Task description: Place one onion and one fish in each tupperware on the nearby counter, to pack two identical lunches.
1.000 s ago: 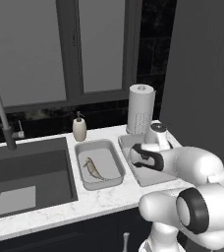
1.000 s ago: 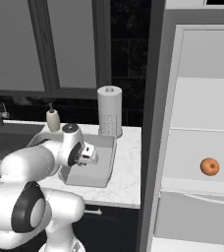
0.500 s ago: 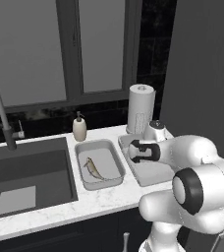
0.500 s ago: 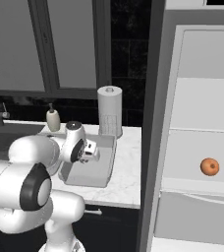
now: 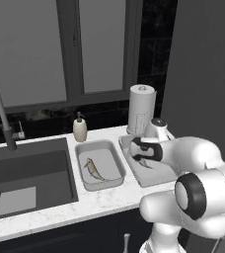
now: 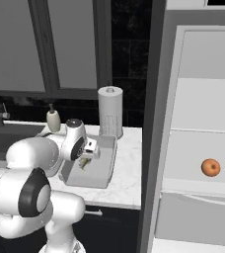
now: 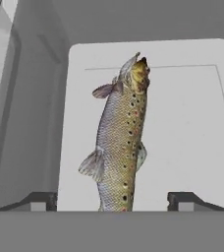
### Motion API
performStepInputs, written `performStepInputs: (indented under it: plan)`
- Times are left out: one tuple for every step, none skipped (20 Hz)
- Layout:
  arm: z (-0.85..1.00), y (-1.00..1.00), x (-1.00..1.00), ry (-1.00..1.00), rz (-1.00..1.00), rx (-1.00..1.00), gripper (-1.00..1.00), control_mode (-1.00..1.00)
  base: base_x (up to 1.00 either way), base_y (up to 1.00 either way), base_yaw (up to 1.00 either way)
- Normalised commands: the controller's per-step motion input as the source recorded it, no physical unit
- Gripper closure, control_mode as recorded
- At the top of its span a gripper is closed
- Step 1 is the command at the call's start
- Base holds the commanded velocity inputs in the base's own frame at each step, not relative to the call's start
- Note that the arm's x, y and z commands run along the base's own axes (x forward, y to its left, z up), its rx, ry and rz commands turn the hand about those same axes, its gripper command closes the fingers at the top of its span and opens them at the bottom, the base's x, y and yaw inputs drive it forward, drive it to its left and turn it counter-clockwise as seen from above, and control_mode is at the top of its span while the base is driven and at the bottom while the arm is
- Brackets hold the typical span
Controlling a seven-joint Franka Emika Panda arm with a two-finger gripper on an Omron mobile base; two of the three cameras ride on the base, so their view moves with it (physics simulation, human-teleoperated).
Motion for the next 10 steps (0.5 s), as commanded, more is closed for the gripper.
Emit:
performStepInputs:
  plan:
    - [0.46, 0.14, -0.52, -0.29, -0.03, -0.04, -1.0, -1.0, 0.0, 0.0, 0.0]
    - [0.59, 0.16, -0.59, -0.3, -0.04, -0.06, -1.0, -1.0, 0.0, 0.0, 0.0]
    - [0.74, 0.09, -0.67, -0.24, -0.05, -0.04, -1.0, -1.0, 0.0, 0.0, 0.0]
    - [0.84, 0.11, -0.72, -0.17, -0.04, -0.06, -1.0, -1.0, 0.0, 0.0, 0.0]
    - [1.0, 0.13, -0.77, -0.05, -0.03, -0.07, -1.0, -1.0, 0.0, 0.0, 0.0]
    - [1.0, 0.18, -0.79, 0.0, -0.02, -0.07, -1.0, -1.0, 0.0, 0.0, 0.0]
    - [1.0, 0.03, -0.88, -0.01, -0.03, -0.08, -1.0, -1.0, 0.0, 0.0, 0.0]
    - [0.89, 0.16, -0.91, 0.0, -0.05, -0.08, -1.0, -1.0, 0.0, 0.0, 0.0]
    - [0.92, 0.14, -1.0, 0.0, -0.05, -0.06, -1.0, -1.0, 0.0, 0.0, 0.0]
    - [0.94, 0.24, -0.89, 0.0, -0.04, -0.05, -1.0, -1.0, 0.0, 0.0, 0.0]
